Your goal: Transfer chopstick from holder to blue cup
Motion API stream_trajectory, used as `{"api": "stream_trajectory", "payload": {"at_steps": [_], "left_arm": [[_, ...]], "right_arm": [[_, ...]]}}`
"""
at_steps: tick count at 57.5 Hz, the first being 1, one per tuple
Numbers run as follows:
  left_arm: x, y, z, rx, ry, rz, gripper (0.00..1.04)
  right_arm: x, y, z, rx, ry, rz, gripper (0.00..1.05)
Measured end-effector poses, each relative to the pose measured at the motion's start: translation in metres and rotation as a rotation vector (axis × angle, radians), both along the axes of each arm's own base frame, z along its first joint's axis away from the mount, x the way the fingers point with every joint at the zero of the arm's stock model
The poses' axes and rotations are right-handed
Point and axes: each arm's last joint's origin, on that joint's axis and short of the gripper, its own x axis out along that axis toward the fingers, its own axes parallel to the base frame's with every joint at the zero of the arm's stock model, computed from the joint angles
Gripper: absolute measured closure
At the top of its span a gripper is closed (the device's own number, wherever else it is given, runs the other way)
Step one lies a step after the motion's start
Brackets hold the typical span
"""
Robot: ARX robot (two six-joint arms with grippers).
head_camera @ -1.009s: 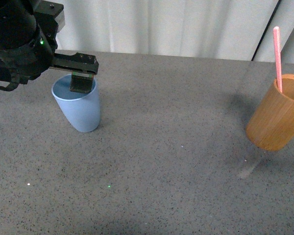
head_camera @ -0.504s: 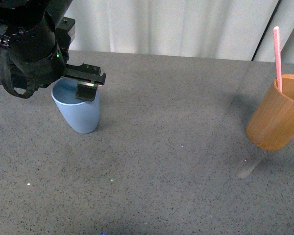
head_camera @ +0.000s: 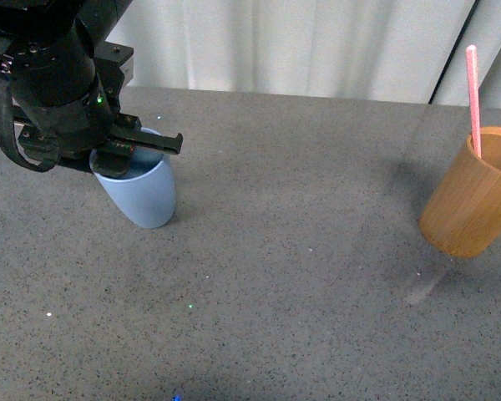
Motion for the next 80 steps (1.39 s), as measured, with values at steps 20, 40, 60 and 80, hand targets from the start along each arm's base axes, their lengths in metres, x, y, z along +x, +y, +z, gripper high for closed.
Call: {"api": "stream_trajectory", "payload": {"at_steps": [20, 40, 60, 80], "left_arm": [[-0.008, -0.017, 0.031, -0.057, -0.022, -0.076, 1.01], [-0.041, -0.092, 0.061, -0.136, -0.069, -0.275, 1.01], [-0.049, -0.15, 0.033, -0.089, -0.058, -0.358, 1.01], [-0.049, -0.162, 0.005, -0.044, -0.018, -0.362, 1.02]], "right_arm": [[0.0, 0.0, 0.0, 0.0, 0.0, 0.0, 0.1], [0.0, 0.0, 0.0, 0.0, 0.0, 0.0, 0.1], [0.0, 0.0, 0.0, 0.0, 0.0, 0.0, 0.1], [0.0, 0.0, 0.0, 0.0, 0.0, 0.0, 0.1]]}}
